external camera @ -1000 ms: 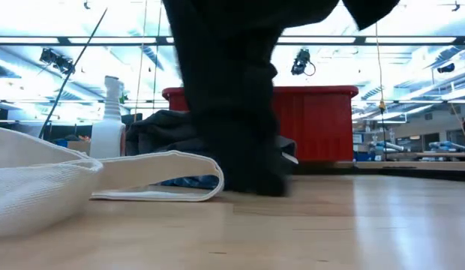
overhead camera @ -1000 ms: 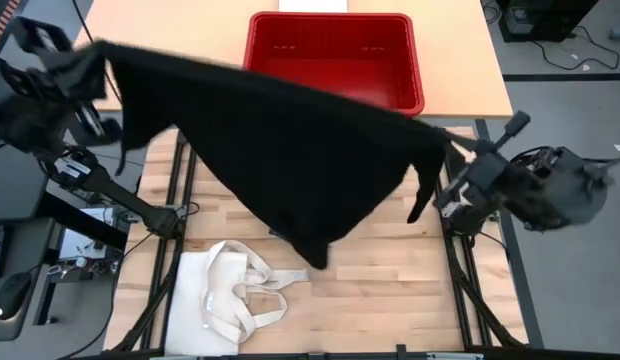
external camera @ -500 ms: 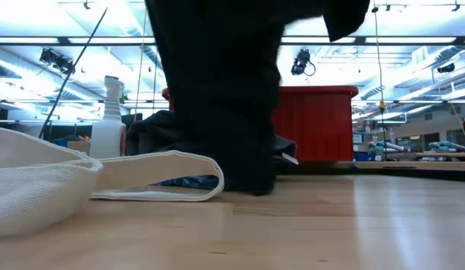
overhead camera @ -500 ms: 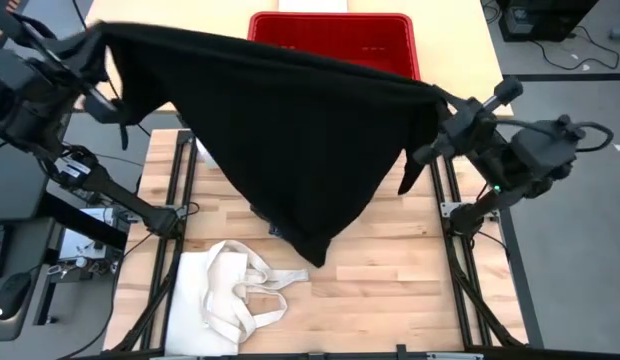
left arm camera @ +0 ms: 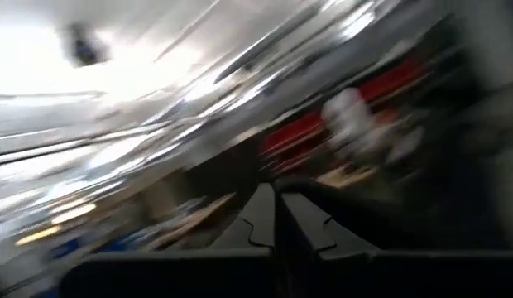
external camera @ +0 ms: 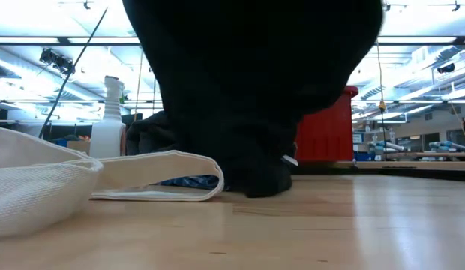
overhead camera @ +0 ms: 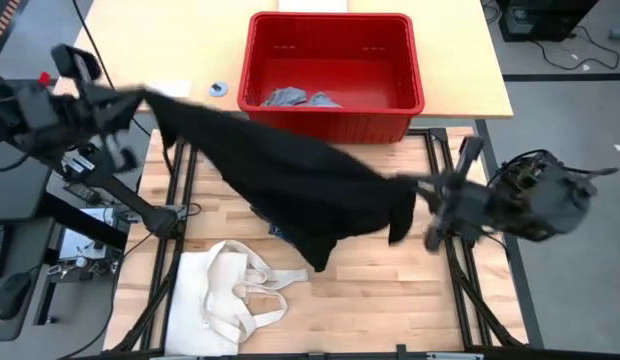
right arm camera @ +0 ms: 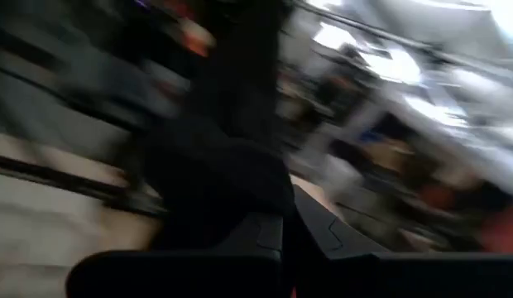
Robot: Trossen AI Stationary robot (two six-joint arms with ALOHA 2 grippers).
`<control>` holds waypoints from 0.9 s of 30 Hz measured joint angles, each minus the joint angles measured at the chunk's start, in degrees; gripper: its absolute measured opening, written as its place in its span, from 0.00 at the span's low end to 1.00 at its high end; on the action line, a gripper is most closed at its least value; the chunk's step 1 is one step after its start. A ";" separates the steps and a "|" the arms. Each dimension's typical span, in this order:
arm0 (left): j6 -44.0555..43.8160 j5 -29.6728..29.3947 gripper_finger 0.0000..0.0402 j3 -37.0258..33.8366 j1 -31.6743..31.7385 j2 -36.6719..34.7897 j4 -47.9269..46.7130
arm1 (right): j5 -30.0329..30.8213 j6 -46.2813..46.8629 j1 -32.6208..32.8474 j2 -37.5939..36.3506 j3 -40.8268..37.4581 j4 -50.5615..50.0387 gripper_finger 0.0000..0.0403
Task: Fold Laundry from Bin
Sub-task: Fold the black shirt
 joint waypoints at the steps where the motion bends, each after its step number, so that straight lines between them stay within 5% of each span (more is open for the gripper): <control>1: -3.05 4.10 0.02 0.00 -1.52 0.00 -1.73 | -2.92 2.37 1.36 -0.04 0.00 -0.94 0.03; 5: -12.26 16.22 0.02 0.00 -6.40 0.39 -9.33 | -13.13 11.59 6.10 0.06 0.00 -5.50 0.03; 13: -27.29 17.41 0.02 -0.57 -10.28 6.07 -21.27 | -29.77 25.19 10.02 0.03 -2.57 -8.66 0.03; 17: -30.67 25.96 0.02 -0.61 -11.94 10.82 -23.70 | -41.15 28.93 10.50 0.03 -6.00 -6.58 0.03; 22: -26.12 35.01 0.02 -0.66 -15.84 16.67 -19.66 | -48.00 23.35 11.76 0.12 -9.02 1.55 0.05; 27: -7.91 35.52 0.02 -0.68 -21.50 19.57 -6.96 | -48.66 7.56 14.08 0.10 -9.81 14.04 0.10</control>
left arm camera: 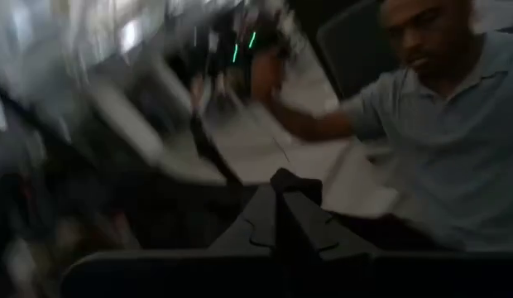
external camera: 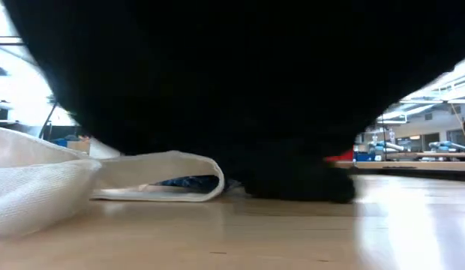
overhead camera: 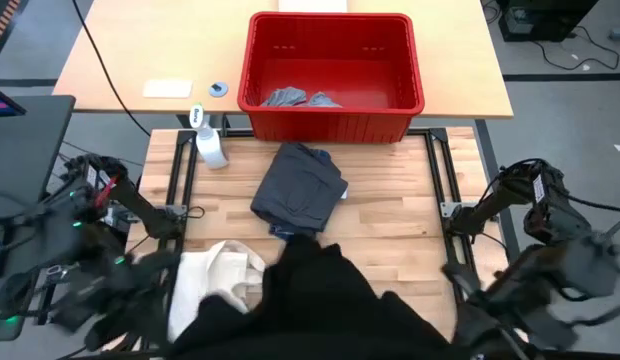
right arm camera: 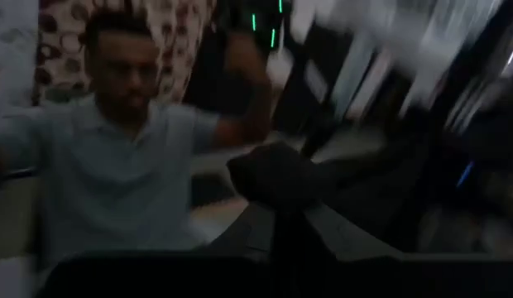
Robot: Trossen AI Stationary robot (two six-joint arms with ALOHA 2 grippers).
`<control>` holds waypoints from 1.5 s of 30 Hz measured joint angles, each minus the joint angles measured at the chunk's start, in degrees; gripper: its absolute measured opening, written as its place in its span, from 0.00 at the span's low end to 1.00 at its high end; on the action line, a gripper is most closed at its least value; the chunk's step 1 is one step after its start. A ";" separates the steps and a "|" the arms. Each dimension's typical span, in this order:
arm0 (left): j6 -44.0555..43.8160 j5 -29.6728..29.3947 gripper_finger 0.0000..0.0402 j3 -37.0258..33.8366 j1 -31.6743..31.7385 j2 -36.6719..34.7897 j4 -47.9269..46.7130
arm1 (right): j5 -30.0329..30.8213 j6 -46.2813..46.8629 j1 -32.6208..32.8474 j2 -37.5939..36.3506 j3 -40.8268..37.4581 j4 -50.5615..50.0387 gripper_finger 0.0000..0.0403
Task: Fold Laundry from Bin
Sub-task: Fold the black shirt
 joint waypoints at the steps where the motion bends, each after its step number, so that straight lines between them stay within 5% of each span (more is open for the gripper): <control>1: 4.80 0.06 0.02 0.00 -1.27 0.19 2.75 | 0.05 -4.07 0.63 -0.01 0.00 2.82 0.11; 11: 45.74 -5.26 0.02 0.02 -7.24 -0.92 41.04 | 3.99 -51.74 7.42 -0.04 0.00 37.11 0.11; 19: 60.73 -6.73 0.02 0.09 -4.94 -1.30 64.26 | 16.81 -72.20 8.85 -0.06 0.03 66.66 0.11; 25: 57.50 -5.34 0.02 0.15 -5.63 -1.34 59.56 | 20.91 -70.26 9.53 -0.26 0.20 69.64 0.11; 30: 54.36 -5.57 0.02 0.12 -7.43 -0.01 54.92 | 16.17 -67.06 11.03 -0.09 0.09 61.09 0.10; 32: 56.76 -10.17 0.02 0.07 -7.45 0.57 54.97 | 16.42 -66.52 11.84 -0.09 0.09 59.02 0.10; 38: 58.48 -41.10 0.02 0.04 -2.49 0.26 55.38 | 45.55 -60.82 9.14 -0.07 0.09 57.89 0.10; 41: 54.89 -43.84 0.02 0.07 3.39 0.35 55.39 | 57.83 -56.30 4.20 -0.18 -0.56 54.67 0.11; 45: 53.33 -42.69 0.02 0.07 8.73 0.38 55.40 | 60.87 -52.37 -3.33 -0.02 -3.05 45.88 0.13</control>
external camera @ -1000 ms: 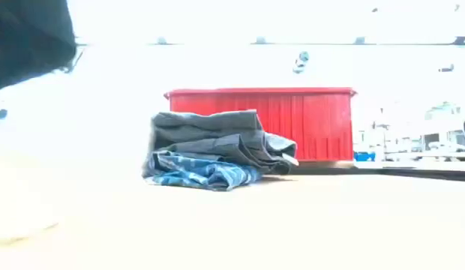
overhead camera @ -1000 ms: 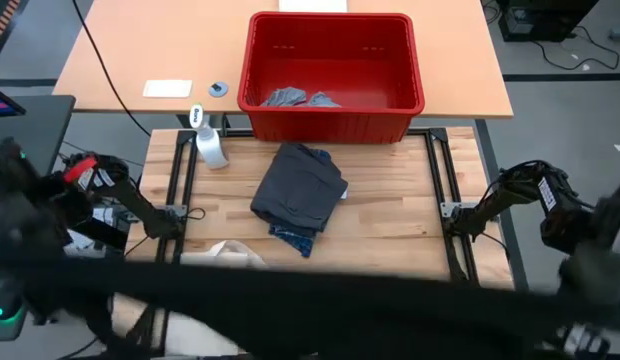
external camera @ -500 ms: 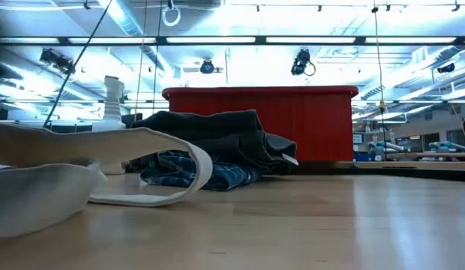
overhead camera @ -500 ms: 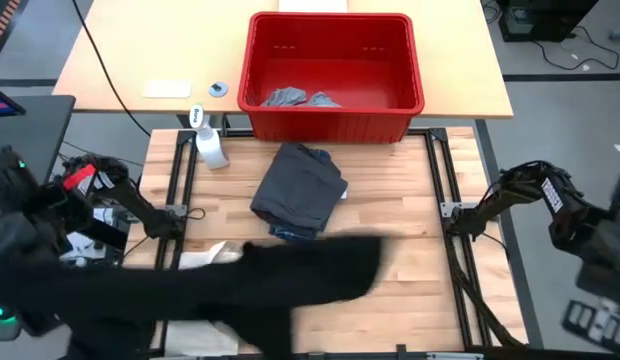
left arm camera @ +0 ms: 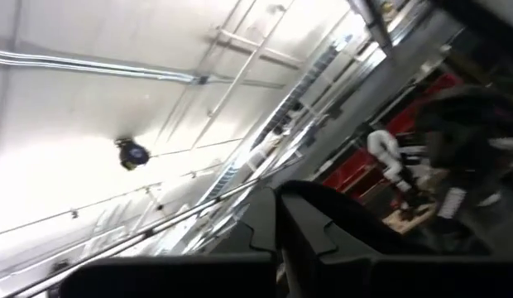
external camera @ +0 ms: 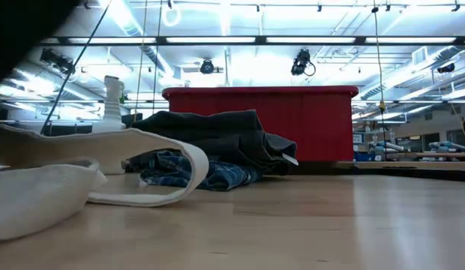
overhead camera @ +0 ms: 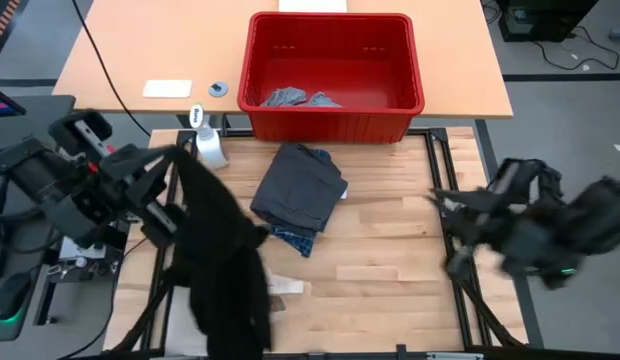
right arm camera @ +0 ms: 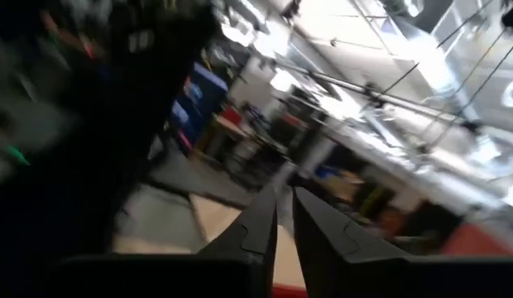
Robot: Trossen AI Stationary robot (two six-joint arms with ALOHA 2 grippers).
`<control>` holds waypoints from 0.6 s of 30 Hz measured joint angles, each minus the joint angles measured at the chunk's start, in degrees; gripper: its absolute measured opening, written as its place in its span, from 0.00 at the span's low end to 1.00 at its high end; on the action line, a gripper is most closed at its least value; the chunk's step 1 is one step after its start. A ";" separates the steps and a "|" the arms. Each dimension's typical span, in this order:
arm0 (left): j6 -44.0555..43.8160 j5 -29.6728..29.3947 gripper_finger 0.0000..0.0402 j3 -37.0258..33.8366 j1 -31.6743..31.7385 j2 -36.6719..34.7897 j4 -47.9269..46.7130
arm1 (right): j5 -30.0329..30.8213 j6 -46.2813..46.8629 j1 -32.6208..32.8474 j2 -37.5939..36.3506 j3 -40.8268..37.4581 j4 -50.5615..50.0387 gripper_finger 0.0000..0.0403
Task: Fold Laundry from Bin
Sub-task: Fold the black shirt
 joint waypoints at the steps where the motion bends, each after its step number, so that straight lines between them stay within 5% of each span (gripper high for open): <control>1: 0.00 0.12 0.02 0.00 1.56 0.00 0.00 | -0.02 0.26 -2.03 0.04 -0.76 -1.76 0.13; 7: -3.55 0.00 0.02 0.02 11.42 0.17 -0.23 | 3.21 7.42 -12.67 -0.07 -4.99 -11.48 0.21; 14: -5.16 -0.24 0.02 0.02 17.48 0.04 -0.12 | 2.02 25.86 -19.40 -0.09 -9.81 -24.17 0.45; 16: -3.34 -1.08 0.02 0.02 17.67 0.08 -0.27 | -1.52 36.36 -20.38 -0.06 -10.31 -33.92 0.50; 18: -3.12 -2.66 0.02 0.02 17.98 0.09 -0.42 | -11.24 51.43 -21.88 -0.05 -10.35 -45.95 0.53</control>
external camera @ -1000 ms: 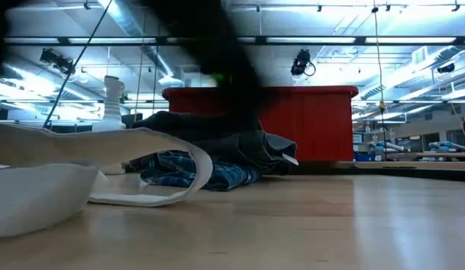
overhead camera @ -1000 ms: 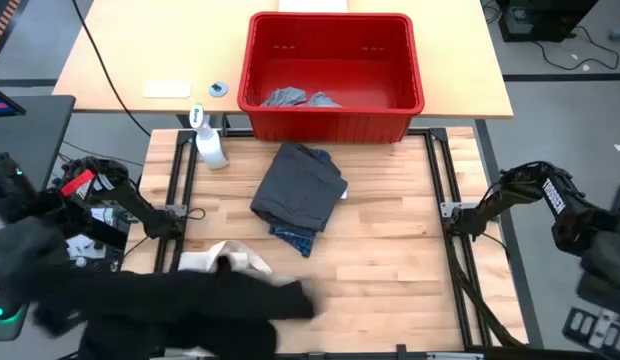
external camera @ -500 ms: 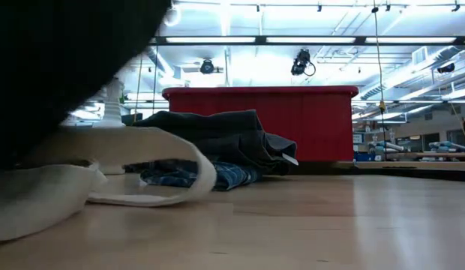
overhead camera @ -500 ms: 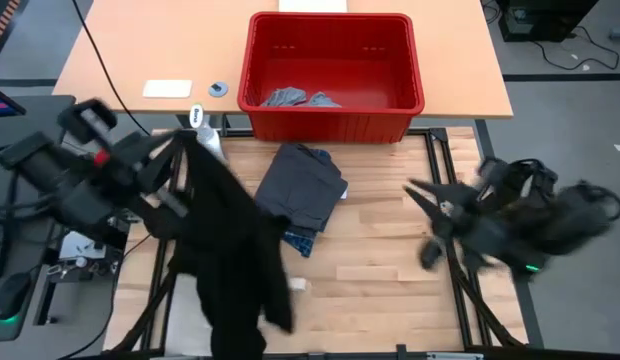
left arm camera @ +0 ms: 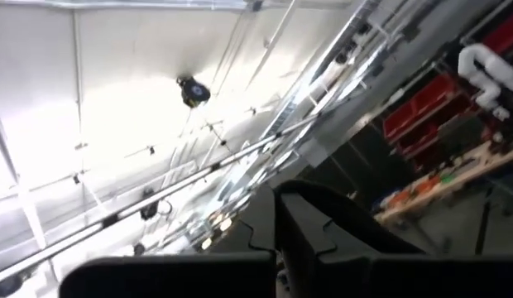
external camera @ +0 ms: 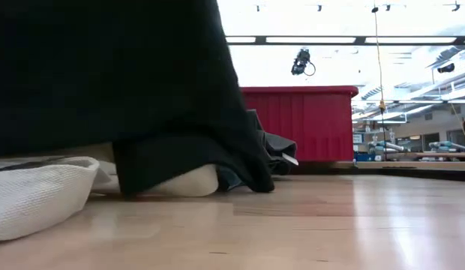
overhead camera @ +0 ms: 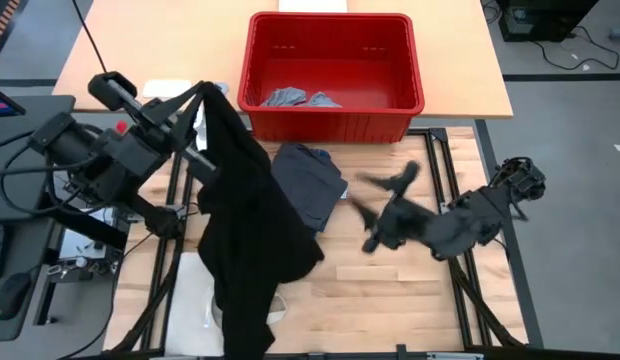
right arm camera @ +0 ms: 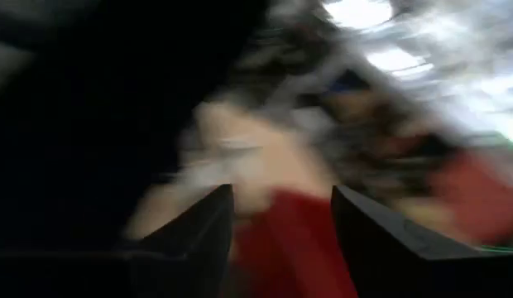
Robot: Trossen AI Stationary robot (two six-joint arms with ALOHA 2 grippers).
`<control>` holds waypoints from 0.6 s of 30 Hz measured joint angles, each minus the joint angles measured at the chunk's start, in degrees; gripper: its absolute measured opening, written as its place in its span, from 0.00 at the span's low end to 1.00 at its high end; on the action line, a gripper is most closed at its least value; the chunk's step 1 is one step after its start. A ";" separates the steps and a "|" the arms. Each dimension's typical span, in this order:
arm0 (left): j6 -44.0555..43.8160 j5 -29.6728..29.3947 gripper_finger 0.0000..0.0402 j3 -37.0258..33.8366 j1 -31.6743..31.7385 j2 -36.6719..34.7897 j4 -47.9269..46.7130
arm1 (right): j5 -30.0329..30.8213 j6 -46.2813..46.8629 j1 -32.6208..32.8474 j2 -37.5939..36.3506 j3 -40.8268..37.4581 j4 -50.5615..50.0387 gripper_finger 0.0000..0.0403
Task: Fold Laundry from Bin
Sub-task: Fold the black shirt
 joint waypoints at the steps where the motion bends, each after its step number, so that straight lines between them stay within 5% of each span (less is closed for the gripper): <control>1: 0.03 -0.81 0.02 0.00 0.24 0.00 -0.06 | -6.00 7.47 -1.18 0.00 0.00 -5.46 0.53; 4: -0.04 -2.16 0.02 0.00 0.55 0.00 -0.45 | -18.47 24.47 -5.43 0.87 -2.08 -16.18 0.54; 9: -1.71 -3.52 0.02 0.00 0.48 0.00 -1.35 | -21.03 30.33 -9.12 0.96 -16.56 -13.28 0.54; 18: -2.06 -3.95 0.02 0.00 0.47 0.00 -2.99 | -34.31 28.31 -15.13 0.96 -44.59 19.49 0.54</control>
